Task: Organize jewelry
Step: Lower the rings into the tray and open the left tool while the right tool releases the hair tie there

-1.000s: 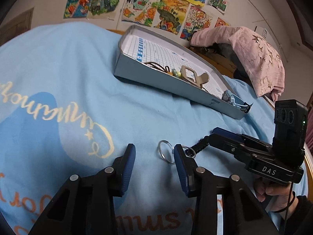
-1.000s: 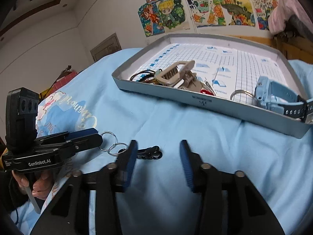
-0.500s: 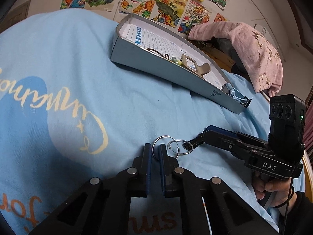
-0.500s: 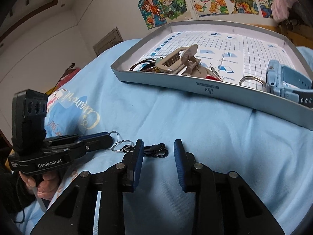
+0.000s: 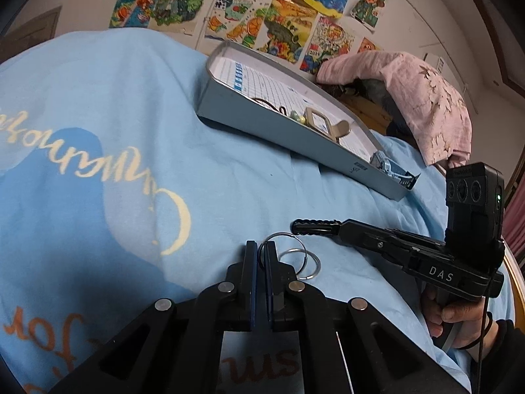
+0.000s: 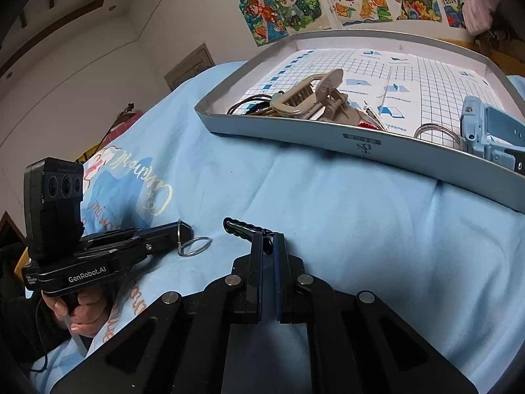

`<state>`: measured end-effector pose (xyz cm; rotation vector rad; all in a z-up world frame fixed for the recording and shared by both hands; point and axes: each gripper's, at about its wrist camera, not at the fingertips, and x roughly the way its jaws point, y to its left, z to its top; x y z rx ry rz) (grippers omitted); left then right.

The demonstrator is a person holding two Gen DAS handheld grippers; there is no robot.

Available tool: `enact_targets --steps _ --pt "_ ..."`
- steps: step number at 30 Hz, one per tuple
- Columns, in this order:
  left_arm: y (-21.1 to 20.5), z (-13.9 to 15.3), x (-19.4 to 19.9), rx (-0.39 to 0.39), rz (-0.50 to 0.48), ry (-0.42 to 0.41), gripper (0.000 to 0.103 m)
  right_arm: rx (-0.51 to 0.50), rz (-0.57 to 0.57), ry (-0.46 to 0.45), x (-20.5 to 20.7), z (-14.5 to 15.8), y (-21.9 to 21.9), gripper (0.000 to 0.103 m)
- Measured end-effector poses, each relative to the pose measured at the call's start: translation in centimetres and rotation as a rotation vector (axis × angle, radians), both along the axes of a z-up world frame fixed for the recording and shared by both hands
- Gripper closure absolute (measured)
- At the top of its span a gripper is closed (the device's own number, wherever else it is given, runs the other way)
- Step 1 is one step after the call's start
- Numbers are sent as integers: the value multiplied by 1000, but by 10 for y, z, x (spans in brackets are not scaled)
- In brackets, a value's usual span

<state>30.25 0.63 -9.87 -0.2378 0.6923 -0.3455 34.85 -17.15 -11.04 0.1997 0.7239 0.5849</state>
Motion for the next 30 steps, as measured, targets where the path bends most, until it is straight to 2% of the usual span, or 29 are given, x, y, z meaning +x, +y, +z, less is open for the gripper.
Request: enact_targets --steps 7,15,18,20,25,30 --pt "5 9 -8 13 46 -13 99 1 -11 -84 -9 13 1 101" --pt "-9 48 -10 154 88 -19 99 39 -40 -201 -25 41 -14 101" --pt "-8 70 -5 118 109 -18 99 55 -47 -240 -34 50 -21 101" --pt "-10 87 1 102 126 -32 99 71 -63 -262 -34 56 -25 101" --pt "-30 115 30 155 145 -87 99 122 -159 -310 -26 69 -43 101" --pt "-48 116 74 146 131 -76 99 53 -285 -360 -12 75 -54 101"
